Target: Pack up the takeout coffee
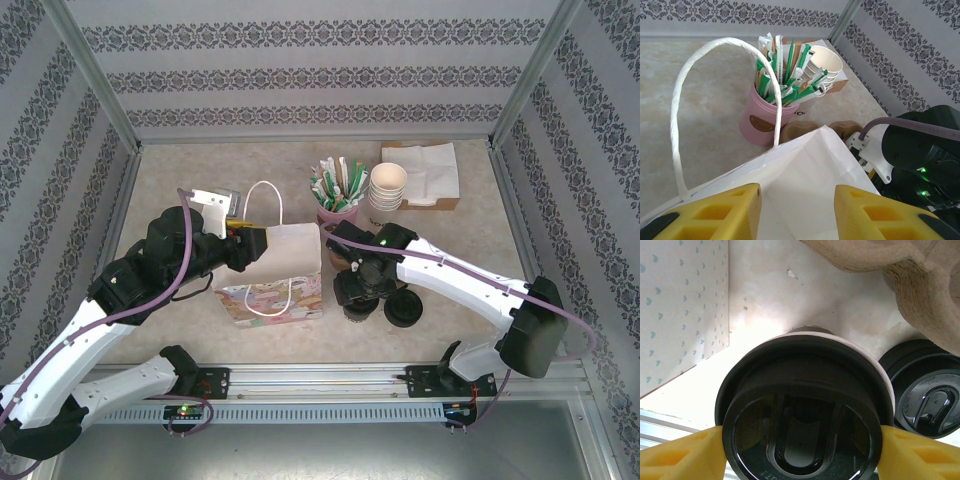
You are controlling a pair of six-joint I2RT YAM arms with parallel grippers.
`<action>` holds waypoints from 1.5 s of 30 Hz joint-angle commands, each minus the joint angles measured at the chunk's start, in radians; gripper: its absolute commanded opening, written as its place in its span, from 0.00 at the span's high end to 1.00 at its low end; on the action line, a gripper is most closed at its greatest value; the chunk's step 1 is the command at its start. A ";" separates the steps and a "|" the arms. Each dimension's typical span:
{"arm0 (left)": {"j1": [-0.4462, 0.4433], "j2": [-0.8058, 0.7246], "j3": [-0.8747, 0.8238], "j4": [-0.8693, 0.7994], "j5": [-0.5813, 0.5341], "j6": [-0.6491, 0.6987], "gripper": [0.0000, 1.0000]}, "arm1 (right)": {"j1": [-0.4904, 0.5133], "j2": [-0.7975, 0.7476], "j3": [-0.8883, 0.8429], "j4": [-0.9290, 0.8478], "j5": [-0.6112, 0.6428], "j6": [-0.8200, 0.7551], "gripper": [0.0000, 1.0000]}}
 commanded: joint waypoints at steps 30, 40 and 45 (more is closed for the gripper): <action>-0.015 -0.008 -0.008 0.001 -0.008 0.001 0.57 | 0.037 -0.005 -0.146 0.008 0.052 0.068 0.28; -0.016 -0.008 -0.014 0.009 -0.004 -0.002 0.57 | 0.059 -0.017 -0.207 0.041 0.042 0.118 0.33; -0.015 -0.008 -0.014 0.008 -0.005 -0.001 0.57 | 0.064 -0.020 -0.228 0.048 0.047 0.138 0.35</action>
